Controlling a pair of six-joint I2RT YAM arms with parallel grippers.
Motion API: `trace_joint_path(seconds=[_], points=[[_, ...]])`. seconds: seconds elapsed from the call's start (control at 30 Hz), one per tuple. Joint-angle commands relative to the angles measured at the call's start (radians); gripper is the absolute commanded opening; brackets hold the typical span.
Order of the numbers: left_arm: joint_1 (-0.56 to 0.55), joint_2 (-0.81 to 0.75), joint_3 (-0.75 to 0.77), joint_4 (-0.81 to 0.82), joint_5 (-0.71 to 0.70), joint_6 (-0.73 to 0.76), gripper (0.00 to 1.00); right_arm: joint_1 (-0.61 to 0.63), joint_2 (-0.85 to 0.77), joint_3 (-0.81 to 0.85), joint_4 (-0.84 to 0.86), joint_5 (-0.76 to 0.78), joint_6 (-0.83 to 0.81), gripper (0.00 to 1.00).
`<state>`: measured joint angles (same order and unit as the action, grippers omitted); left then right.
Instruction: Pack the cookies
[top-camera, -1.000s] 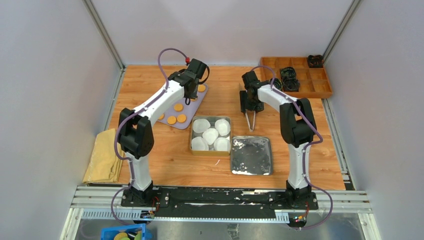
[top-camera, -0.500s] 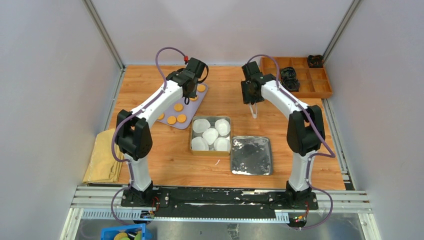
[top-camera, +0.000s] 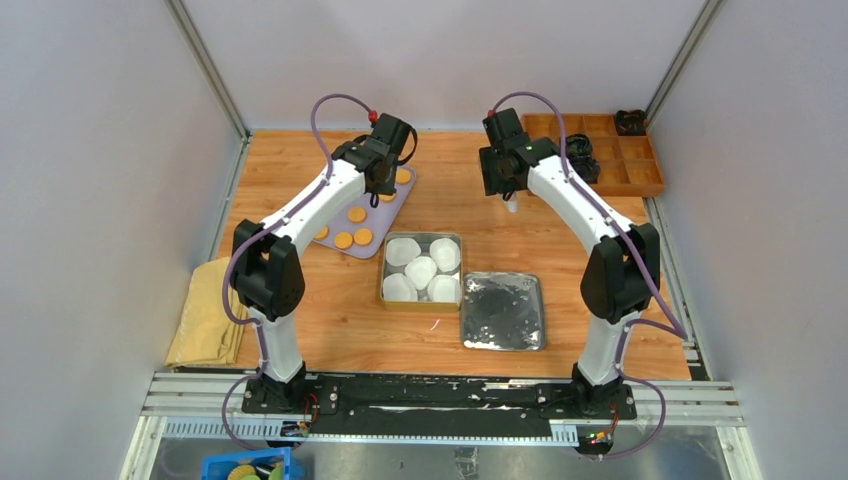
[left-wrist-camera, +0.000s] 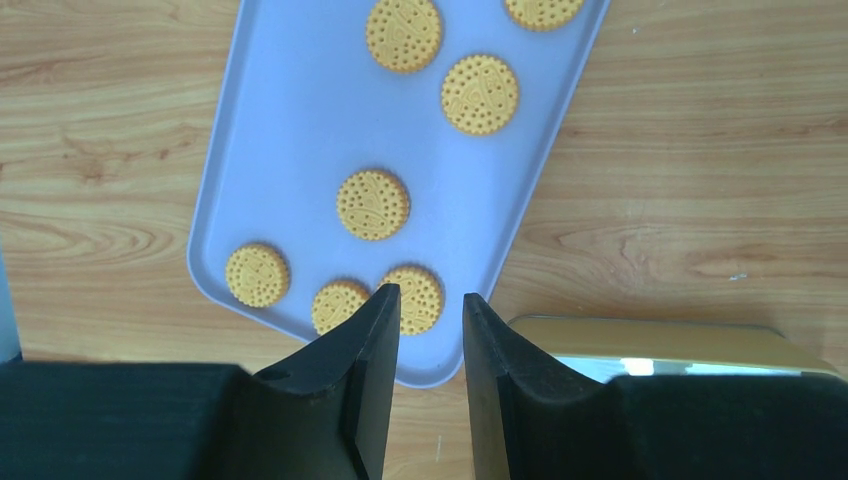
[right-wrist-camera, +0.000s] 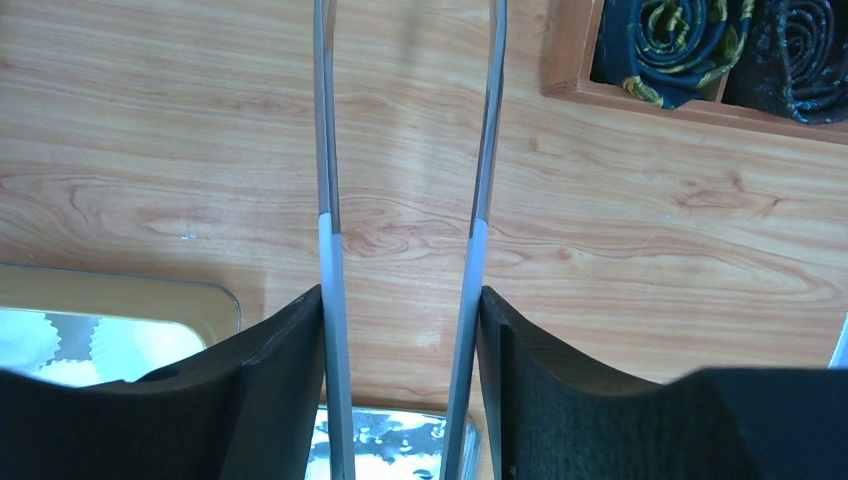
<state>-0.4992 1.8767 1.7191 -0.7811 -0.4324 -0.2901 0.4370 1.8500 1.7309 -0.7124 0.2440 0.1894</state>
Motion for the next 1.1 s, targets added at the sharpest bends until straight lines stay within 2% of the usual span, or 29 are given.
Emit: trace_joint_path(seconds=[0.0, 0.2, 0.4, 0.57, 0.7, 0.87, 1.07], points=[[-0.001, 0.005, 0.051, 0.006, 0.018, -0.015, 0.35, 0.024, -0.044, 0.036, -0.042, 0.053, -0.01, 0.58], [-0.001, -0.011, 0.049, 0.006, 0.006, -0.008, 0.36, 0.03, -0.063, 0.04, -0.047, 0.051, -0.015, 0.57], [0.0, -0.047, 0.007, 0.022, -0.071, -0.006, 0.36, 0.07, -0.045, 0.102, -0.043, -0.003, -0.049, 0.56], [0.032, -0.072, -0.046, 0.052, -0.102, -0.059, 0.37, 0.127, 0.027, 0.198, -0.033, -0.104, -0.05, 0.57], [0.085, -0.172, -0.143, 0.134, -0.088, -0.101, 0.37, 0.184, 0.09, 0.252, -0.022, -0.142, -0.065, 0.56], [0.102, -0.338, -0.298, 0.299, -0.028, -0.067, 0.53, 0.227, 0.144, 0.26, -0.013, -0.223, -0.048, 0.56], [0.102, -0.39, -0.324, 0.272, -0.035, -0.041, 0.54, 0.267, 0.146, 0.206, 0.019, -0.26, -0.037, 0.55]])
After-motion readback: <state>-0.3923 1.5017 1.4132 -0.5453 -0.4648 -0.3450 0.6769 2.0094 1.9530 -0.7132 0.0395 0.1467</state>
